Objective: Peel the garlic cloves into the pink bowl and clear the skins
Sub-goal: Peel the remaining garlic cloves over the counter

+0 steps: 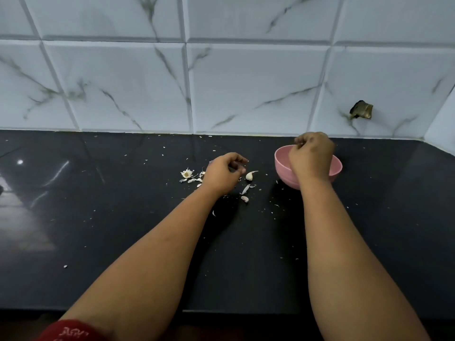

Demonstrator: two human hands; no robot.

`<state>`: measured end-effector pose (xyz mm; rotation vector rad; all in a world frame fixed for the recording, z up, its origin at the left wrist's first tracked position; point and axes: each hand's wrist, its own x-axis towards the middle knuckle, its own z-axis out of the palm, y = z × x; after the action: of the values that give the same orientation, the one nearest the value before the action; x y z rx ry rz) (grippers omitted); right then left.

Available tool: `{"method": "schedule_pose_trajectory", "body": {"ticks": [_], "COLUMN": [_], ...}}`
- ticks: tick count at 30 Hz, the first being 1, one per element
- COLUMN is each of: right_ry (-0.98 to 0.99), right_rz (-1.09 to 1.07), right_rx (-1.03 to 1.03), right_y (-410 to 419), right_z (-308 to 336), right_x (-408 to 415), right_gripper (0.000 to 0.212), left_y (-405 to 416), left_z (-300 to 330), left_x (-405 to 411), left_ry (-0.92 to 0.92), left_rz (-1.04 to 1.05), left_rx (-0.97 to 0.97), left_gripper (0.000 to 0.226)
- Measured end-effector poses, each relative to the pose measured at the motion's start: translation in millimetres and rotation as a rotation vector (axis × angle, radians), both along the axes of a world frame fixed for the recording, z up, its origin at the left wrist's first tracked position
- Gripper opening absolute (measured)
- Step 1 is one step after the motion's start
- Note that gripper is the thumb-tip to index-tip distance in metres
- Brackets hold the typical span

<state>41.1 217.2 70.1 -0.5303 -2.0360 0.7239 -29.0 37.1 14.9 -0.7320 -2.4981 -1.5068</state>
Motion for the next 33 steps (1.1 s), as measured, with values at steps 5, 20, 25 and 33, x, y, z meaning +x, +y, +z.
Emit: {"method": "schedule_pose_trajectory", "body": {"ticks": [5, 20, 25, 33], "right_ry": [-0.081, -0.775, -0.871, -0.683], "right_rz": [-0.005, 0.712, 0.729, 0.654], "right_rx": [0.018, 0.205, 0.159, 0.26], "right_y": [-1, -53, -56, -51], "right_z": [-5, -12, -16, -21], "right_x": [1, -2, -7, -15], "right_gripper": [0.041, 0.022, 0.011, 0.014], "left_y": [-3, -16, -27, -31], "left_z": [3, 12, 15, 13], "left_x": [-1, -7, -15, -22], "left_ry": [0.014, -0.052, -0.082, -0.114], "left_rz": [0.071, 0.356, 0.374, 0.383], "left_rx": [-0.033, 0.018, 0.109, 0.105], "left_gripper": [0.011, 0.058, 0.06, 0.01]}}
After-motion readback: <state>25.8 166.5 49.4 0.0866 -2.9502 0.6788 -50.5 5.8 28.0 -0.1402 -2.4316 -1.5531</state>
